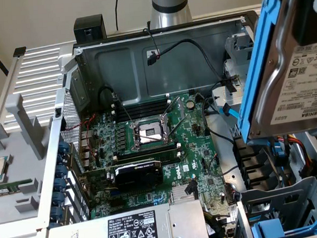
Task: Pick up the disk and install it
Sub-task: 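Insert the disk into the insertion slot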
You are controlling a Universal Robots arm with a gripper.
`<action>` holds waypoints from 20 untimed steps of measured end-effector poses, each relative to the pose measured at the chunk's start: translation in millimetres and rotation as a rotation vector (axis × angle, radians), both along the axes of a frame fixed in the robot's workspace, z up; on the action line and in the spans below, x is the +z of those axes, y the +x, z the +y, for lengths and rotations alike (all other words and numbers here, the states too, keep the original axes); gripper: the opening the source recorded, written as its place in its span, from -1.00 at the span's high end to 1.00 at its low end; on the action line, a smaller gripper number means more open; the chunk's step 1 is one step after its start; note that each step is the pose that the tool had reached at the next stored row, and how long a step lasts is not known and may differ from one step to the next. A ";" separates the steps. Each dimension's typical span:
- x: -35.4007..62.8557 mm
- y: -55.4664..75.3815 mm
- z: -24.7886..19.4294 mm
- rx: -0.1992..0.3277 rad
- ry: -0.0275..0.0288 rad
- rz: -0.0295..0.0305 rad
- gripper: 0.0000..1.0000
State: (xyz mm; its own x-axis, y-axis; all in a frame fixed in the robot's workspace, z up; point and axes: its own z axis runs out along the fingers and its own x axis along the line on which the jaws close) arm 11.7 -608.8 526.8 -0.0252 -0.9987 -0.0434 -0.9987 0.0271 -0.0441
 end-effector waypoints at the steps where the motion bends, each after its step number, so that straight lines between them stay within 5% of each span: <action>1: -0.2 1.3 -0.6 0.000 0.0001 0.0000 0.26; 8: -0.4 18.5 -7.2 0.000 0.0001 -0.0001 0.26; 20: -6.3 9.5 -10.8 0.000 0.0002 -0.0007 0.26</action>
